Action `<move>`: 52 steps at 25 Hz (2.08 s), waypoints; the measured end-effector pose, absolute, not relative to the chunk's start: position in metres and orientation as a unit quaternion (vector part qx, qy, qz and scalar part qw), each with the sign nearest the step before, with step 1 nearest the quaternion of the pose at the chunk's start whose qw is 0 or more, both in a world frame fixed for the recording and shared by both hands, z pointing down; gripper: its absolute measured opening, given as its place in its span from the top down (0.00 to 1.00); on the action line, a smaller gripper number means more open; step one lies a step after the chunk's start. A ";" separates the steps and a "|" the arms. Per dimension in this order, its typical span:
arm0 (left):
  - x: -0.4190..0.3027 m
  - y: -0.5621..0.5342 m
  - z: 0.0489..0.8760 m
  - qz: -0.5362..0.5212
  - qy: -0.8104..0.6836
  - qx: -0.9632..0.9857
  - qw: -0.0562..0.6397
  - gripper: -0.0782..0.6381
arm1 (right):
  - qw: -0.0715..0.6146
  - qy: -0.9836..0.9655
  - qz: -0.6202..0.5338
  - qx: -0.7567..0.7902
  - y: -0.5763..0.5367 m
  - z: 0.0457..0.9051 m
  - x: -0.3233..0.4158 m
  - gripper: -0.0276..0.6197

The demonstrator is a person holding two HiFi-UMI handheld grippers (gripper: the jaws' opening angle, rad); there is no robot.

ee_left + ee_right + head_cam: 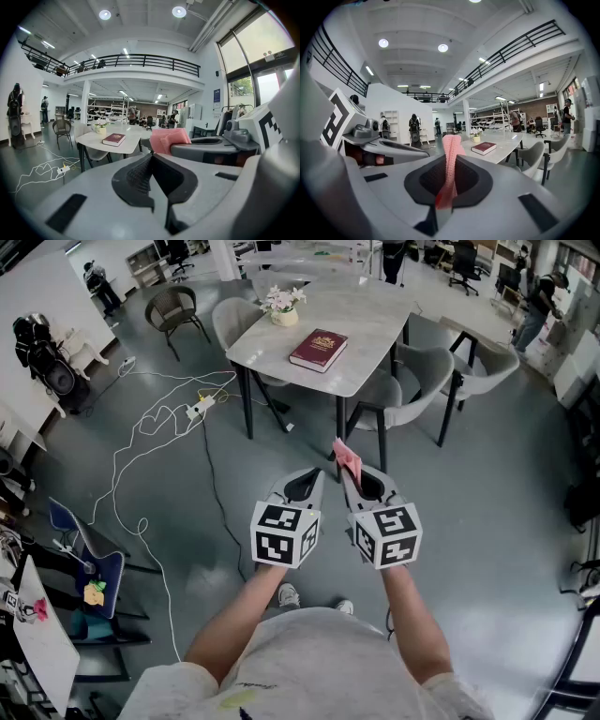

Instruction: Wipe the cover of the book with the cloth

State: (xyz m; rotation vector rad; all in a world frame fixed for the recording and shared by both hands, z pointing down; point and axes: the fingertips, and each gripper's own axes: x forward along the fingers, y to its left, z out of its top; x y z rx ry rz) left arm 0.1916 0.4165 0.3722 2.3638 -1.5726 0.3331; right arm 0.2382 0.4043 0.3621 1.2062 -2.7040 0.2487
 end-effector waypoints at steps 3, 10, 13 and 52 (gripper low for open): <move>0.199 0.413 0.372 0.118 -0.545 0.818 0.142 0.88 | 0.087 -0.906 0.089 0.405 0.401 0.364 0.246 0.93; 0.215 0.400 0.379 0.125 -0.551 0.813 0.142 0.88 | 0.086 -0.908 0.094 0.399 0.388 0.371 0.263 0.93; 0.225 0.392 0.381 0.127 -0.554 0.810 0.144 0.88 | 0.090 -0.911 0.093 0.392 0.382 0.373 0.271 0.93; 0.068 0.191 0.400 0.115 -0.482 0.848 0.189 0.88 | 0.160 -0.881 0.088 0.436 0.187 0.383 0.106 0.93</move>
